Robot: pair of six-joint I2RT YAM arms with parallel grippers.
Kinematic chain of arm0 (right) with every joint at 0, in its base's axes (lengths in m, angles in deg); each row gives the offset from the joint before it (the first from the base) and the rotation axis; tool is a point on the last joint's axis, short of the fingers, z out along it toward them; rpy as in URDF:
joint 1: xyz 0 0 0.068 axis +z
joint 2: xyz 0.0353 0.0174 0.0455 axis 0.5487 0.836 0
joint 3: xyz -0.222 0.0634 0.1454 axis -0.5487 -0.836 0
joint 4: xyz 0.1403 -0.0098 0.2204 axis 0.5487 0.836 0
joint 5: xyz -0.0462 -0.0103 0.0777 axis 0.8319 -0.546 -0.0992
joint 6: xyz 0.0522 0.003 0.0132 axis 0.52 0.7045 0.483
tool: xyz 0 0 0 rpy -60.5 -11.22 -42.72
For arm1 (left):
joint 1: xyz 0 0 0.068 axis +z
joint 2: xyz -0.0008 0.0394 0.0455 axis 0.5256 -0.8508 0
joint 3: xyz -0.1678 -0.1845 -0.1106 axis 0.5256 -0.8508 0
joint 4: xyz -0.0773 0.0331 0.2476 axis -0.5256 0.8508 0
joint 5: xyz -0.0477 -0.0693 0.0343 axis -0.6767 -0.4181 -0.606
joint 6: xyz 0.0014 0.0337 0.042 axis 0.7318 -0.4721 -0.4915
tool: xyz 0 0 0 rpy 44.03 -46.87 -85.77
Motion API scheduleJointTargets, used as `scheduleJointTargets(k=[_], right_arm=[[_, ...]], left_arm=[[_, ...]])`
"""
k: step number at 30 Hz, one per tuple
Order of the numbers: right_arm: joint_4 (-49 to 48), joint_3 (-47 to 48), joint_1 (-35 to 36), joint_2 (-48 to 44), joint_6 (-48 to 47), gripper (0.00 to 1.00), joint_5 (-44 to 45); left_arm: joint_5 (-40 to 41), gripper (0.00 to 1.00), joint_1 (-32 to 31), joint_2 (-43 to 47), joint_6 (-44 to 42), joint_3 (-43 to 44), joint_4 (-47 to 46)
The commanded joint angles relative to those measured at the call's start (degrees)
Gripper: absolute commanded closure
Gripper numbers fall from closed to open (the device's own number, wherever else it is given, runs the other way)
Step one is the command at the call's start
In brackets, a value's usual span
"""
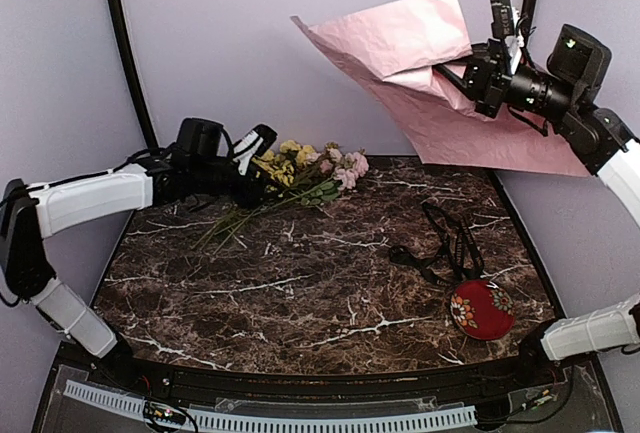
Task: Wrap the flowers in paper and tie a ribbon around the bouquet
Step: Unfold the folded wrapping paper at the center of the board.
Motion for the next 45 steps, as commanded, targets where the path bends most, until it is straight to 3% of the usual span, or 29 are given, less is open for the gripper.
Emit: scheduleJointTargets(k=[1,6,10,12,14,18,21,28,34,40,45], right_arm=[[-0.4,1.0,4.6,-3.9,-2.7,1.0,-10.0],[-6.4,0.9,5.9,-4.9,4.6,1.0,-17.1],[-9.2,0.6,6.0,-5.4,8.5,1.0,-20.4],[-7.1,0.6,5.9,-6.2,7.3,1.0,-16.8],[-5.6,0.2,5.8,-7.2,7.1,1.0,-7.3],[-0.4,0.6,3.0,-6.2,9.6,1.0,12.7],[2.7,-0.4,-1.2,-1.8,12.8,1.0,20.2],[1.9,-4.5,-5.4,18.5,18.2,1.0,18.7],[7.6,7.2,-5.5,39.9,17.5,1.0,22.8],[7.3,11.9,-5.6,47.8,15.7,1.0,22.8],[6.1,8.9,-5.6,48.3,12.8,1.0,18.7]], left_arm=[[-4.5,0.45,1.1,15.1,-1.8,-6.3,-10.8],[6.8,0.33,3.0,28.0,-0.5,-10.2,-12.2],[17.3,0.32,8.3,30.1,3.9,-8.3,-7.6],[21.2,0.34,11.3,29.3,6.9,-6.9,-4.9],[22.8,0.35,14.4,27.9,10.2,-5.6,-2.1],[21.6,0.35,19.7,26.1,15.3,-5.1,0.0],[22.9,0.35,22.4,24.4,17.2,-4.3,2.4],[23.8,0.37,24.6,19.8,18.5,-2.6,8.0],[20.2,0.39,24.7,15.5,17.5,-1.1,9.8],[6.0,0.47,24.4,11.0,20.8,-6.0,3.5],[8.5,0.48,21.3,10.8,20.8,-9.9,1.7]])
